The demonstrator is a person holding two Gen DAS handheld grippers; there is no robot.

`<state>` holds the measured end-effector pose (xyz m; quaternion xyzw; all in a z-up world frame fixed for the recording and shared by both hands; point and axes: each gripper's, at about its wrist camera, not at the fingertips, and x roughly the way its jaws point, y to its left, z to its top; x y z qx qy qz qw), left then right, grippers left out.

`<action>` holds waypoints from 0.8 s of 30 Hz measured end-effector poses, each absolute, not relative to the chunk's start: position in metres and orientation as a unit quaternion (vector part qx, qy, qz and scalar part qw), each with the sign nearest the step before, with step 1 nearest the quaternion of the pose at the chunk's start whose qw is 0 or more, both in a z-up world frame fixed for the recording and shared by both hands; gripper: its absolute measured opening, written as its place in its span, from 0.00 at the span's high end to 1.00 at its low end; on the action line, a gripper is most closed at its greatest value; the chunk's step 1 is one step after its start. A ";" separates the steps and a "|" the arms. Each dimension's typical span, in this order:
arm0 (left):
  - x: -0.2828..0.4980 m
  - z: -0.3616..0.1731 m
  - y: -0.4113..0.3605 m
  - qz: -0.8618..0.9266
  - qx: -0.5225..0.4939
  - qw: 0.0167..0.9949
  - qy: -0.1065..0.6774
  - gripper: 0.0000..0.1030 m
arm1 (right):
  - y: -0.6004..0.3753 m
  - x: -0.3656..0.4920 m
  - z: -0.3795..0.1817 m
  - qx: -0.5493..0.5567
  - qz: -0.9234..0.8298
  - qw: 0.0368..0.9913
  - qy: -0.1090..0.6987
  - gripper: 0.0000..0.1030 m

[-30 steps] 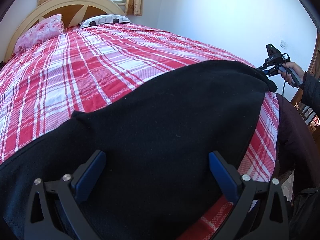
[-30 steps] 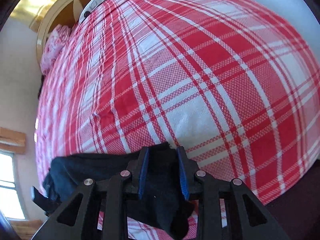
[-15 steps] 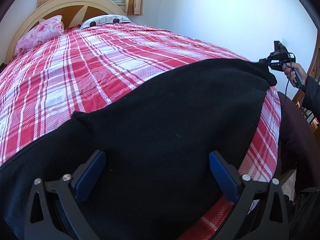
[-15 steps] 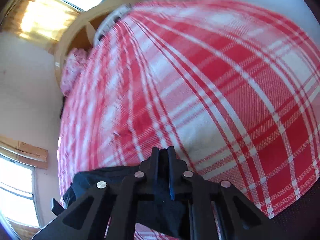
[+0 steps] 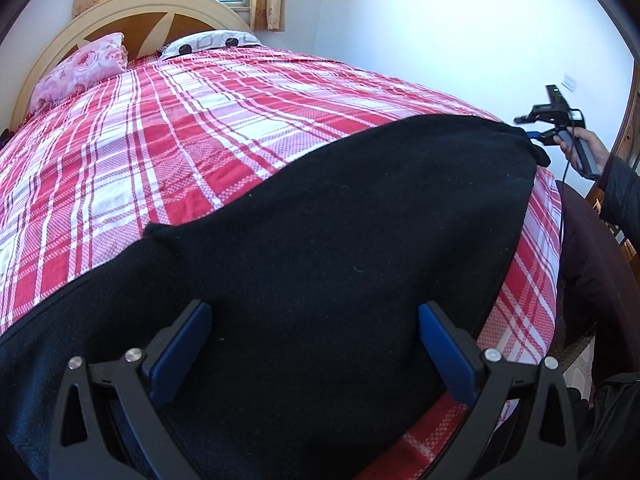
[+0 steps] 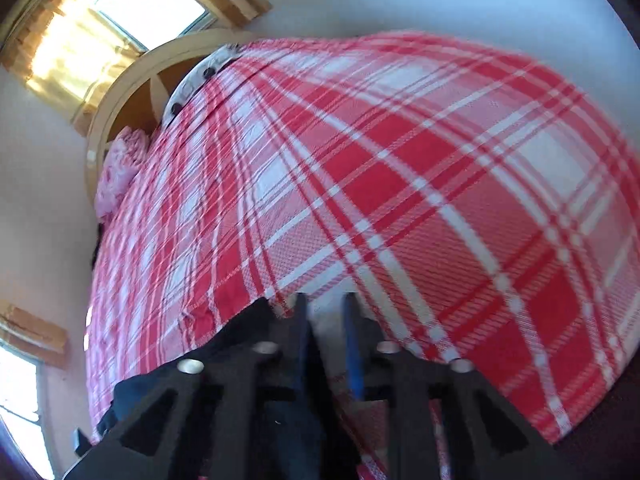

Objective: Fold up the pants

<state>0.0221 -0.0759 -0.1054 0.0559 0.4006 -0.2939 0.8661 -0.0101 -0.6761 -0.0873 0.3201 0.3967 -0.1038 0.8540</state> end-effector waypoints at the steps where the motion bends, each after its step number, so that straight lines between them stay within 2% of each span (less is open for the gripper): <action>1: 0.022 -0.105 -0.076 -0.295 0.055 0.866 0.401 0.00 | -0.674 -0.019 -0.080 0.311 -0.109 0.862 0.385 0.41; 5: 0.023 -0.105 -0.075 -0.297 0.052 0.865 0.401 0.00 | -0.675 -0.045 -0.066 0.312 -0.105 0.868 0.371 0.41; 11: 0.022 -0.105 -0.077 -0.295 0.055 0.866 0.399 0.00 | -0.668 -0.032 -0.092 0.335 -0.070 0.846 0.409 0.41; 12: 0.022 -0.105 -0.077 -0.295 0.056 0.867 0.399 0.00 | -0.664 -0.026 -0.093 0.330 -0.073 0.848 0.408 0.49; 13: 0.022 -0.105 -0.078 -0.294 0.057 0.867 0.399 0.00 | -0.661 -0.021 -0.093 0.321 -0.075 0.850 0.412 0.63; 14: 0.022 -0.105 -0.078 -0.294 0.057 0.867 0.399 0.00 | -0.659 -0.017 -0.092 0.314 -0.076 0.851 0.414 0.93; 18: 0.022 -0.105 -0.078 -0.294 0.057 0.867 0.399 0.00 | -0.660 -0.006 -0.077 0.302 -0.095 0.867 0.385 0.98; 24: 0.022 -0.105 -0.078 -0.294 0.057 0.867 0.398 0.00 | -0.663 -0.005 -0.072 0.283 -0.111 0.877 0.373 0.98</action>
